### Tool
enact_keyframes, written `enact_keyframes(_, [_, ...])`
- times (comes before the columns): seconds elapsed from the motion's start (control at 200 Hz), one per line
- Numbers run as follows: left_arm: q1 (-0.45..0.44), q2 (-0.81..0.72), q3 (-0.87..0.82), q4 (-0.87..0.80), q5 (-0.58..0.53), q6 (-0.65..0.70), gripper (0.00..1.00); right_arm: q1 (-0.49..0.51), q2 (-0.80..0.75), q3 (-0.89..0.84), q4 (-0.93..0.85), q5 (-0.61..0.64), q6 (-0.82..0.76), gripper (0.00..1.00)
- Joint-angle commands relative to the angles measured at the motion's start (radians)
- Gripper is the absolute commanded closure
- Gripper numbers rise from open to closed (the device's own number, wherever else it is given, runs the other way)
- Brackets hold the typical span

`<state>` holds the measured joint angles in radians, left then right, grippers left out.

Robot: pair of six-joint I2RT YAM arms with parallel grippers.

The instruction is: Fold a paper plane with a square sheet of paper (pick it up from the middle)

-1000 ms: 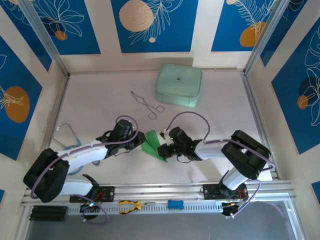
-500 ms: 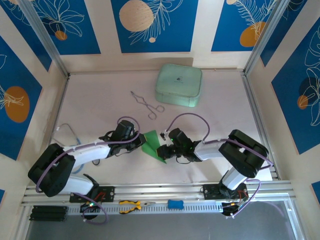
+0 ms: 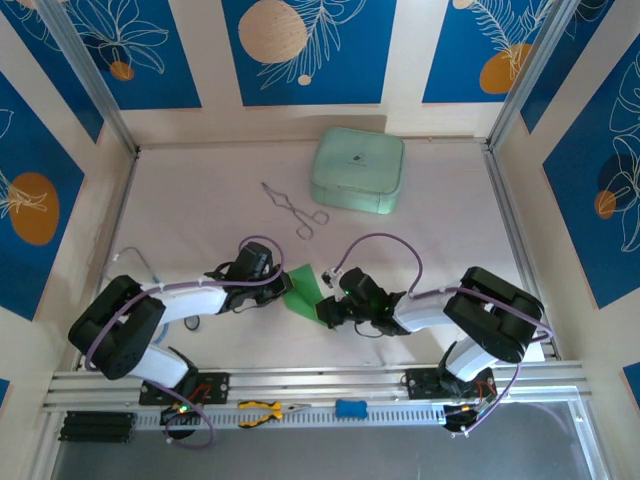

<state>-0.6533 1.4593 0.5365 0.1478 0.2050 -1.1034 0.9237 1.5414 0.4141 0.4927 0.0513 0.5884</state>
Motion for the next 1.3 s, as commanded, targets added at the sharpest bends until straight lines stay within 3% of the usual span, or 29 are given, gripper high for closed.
enact_keyframes(0.0, [-0.006, 0.021, 0.006, 0.019, 0.017, -0.018, 0.93, 0.013, -0.022, -0.028, 0.051, 0.043, 0.004, 0.89])
enact_keyframes(0.33, [-0.006, 0.058, -0.024, 0.048, 0.017, -0.040, 0.97, 0.020, -0.024, -0.051, 0.076, 0.049, 0.031, 0.89])
enact_keyframes(0.575, [-0.008, 0.071, -0.031, 0.056, 0.017, -0.038, 0.98, -0.045, -0.003, -0.021, 0.035, -0.089, 0.078, 0.90])
enact_keyframes(0.735, [-0.007, 0.069, -0.029, 0.055, 0.014, -0.036, 0.98, -0.052, 0.012, -0.013, 0.039, -0.114, 0.089, 0.90])
enact_keyframes(1.055, [-0.006, -0.021, 0.024, -0.052, 0.002, 0.044, 0.93, -0.089, 0.037, 0.009, 0.010, -0.192, 0.120, 0.91])
enact_keyframes(1.295, [-0.026, -0.085, -0.006, -0.072, -0.003, 0.019, 0.93, -0.104, 0.057, 0.034, -0.001, -0.230, 0.144, 0.91])
